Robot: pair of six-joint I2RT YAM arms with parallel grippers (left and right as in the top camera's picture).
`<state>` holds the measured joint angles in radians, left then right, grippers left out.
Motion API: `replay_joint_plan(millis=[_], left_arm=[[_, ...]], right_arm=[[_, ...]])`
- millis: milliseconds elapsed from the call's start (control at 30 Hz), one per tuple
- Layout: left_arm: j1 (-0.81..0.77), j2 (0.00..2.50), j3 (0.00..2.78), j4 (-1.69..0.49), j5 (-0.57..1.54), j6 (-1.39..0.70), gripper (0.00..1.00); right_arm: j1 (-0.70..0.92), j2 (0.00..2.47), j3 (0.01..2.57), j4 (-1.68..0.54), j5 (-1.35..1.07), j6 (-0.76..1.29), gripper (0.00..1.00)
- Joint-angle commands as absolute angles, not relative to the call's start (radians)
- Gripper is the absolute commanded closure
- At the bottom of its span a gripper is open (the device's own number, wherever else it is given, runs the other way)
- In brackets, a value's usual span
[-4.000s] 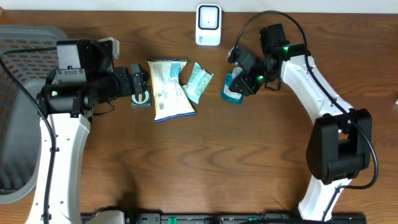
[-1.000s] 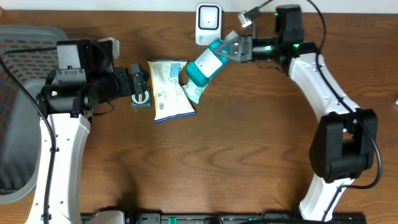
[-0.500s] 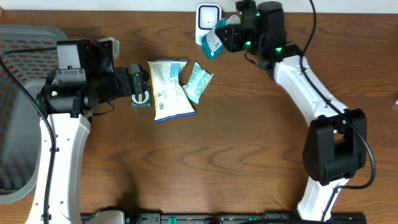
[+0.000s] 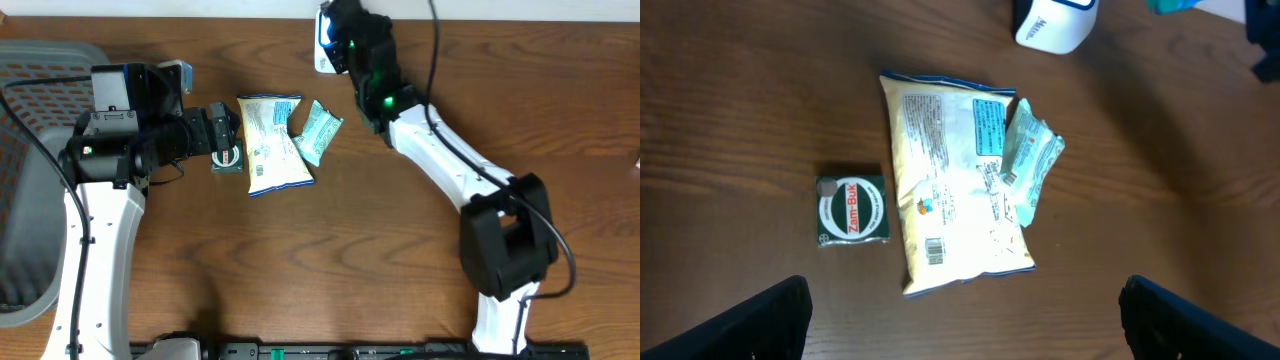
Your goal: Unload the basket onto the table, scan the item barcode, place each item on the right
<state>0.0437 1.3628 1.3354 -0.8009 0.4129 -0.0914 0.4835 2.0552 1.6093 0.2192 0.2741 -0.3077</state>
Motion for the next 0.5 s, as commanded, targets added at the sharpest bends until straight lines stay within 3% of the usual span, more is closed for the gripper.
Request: replay_joint_plan(millis=[0, 267, 467], left_arm=[[0.043, 1.365, 1.337, -0.801, 0.406, -0.075, 0.02], [0.043, 1.365, 1.337, -0.800, 0.406, -0.075, 0.02], [0.043, 1.365, 1.337, -0.800, 0.406, -0.075, 0.02]], right_arm=[[0.482, 2.123, 1.638, 0.307, 0.443, -0.560, 0.99], [0.494, 2.278, 1.638, 0.665, 0.570, -0.896, 0.99], [0.516, 2.320, 1.641, 0.798, 0.561, -0.929, 0.99]])
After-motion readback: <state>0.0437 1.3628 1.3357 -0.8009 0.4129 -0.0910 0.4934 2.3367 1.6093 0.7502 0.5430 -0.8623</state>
